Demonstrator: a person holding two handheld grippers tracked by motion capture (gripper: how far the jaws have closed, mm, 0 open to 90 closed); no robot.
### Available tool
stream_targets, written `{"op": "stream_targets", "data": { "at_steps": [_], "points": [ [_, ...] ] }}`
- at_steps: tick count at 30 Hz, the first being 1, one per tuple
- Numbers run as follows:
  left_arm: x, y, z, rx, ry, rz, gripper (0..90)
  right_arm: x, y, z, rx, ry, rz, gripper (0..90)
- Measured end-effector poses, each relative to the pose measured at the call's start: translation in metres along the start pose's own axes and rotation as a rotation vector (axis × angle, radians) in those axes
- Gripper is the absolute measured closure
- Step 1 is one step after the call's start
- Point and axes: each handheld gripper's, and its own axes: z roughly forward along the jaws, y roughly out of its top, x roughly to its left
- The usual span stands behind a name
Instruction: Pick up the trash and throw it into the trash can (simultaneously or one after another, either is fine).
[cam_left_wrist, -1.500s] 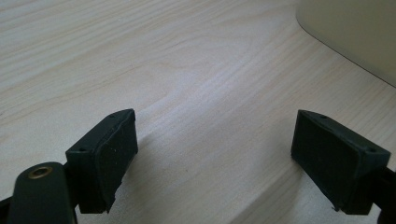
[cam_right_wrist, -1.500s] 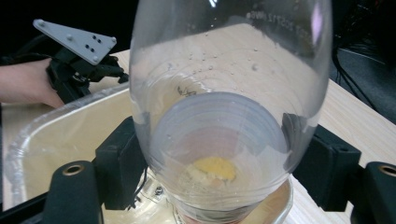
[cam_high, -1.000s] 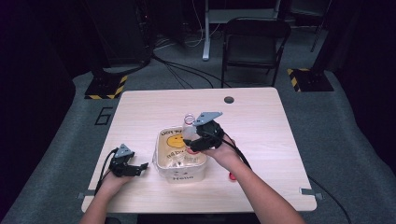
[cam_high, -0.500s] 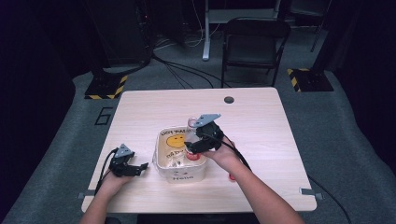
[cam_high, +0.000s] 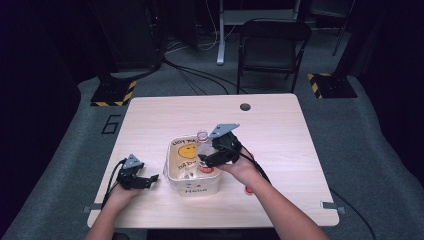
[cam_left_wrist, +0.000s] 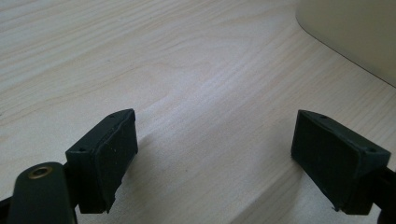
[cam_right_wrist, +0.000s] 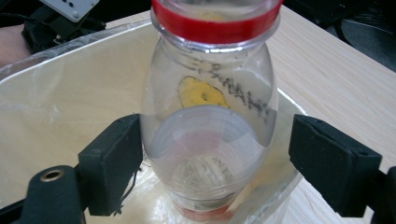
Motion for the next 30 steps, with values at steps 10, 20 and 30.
{"op": "stream_targets", "data": {
  "at_steps": [10,20,30],
  "points": [
    [0.000,0.000,0.000,0.000,0.000,-0.001,14.4,0.002,-0.005,-0.016,-0.014,0.003,-0.015,18.4],
    [0.000,0.000,0.000,0.000,0.000,0.000,14.4,0.003,-0.012,-0.031,-0.031,-0.012,-0.014,19.9],
    [0.000,0.000,0.000,-0.001,0.000,-0.001,14.4,0.000,-0.022,-0.044,-0.051,-0.033,0.011,22.5]
  ]
}}
